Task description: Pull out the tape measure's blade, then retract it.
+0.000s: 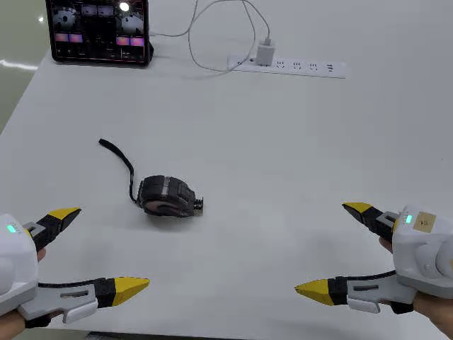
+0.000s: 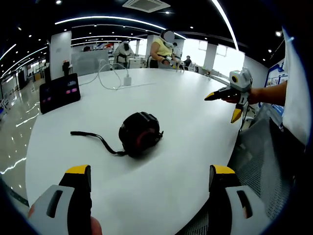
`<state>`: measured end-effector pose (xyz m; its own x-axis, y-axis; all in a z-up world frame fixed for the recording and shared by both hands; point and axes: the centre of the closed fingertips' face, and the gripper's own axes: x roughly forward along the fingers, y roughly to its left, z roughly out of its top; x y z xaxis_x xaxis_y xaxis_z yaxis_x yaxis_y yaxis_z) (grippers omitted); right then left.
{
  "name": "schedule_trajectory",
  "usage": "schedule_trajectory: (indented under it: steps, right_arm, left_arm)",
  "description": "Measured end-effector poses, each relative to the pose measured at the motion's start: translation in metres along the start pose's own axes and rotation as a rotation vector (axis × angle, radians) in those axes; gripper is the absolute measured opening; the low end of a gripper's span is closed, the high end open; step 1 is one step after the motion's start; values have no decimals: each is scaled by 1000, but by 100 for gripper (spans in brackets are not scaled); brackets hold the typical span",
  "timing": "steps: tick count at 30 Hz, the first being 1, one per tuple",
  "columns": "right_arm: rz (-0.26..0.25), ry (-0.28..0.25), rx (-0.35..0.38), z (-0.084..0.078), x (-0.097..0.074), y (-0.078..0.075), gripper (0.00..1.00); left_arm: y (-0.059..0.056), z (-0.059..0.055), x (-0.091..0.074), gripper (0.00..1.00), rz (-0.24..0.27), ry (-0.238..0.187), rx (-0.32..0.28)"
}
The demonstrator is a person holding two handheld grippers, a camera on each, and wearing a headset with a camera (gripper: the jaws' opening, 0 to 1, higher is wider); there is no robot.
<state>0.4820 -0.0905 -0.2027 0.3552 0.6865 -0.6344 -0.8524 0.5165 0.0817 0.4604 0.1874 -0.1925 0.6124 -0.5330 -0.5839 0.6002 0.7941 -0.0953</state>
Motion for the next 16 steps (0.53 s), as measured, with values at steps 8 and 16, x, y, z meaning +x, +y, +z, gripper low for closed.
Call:
schedule_trajectory:
  steps: [8, 16]
  right_arm:
    - [-1, -4, 3, 1, -1, -1, 99]
    - [-1, -3, 5, 0, -1, -1, 99]
  left_arm:
    - [3, 2, -2, 99, 4, -15, -21]
    - [4, 4, -3, 99, 4, -24, -33]
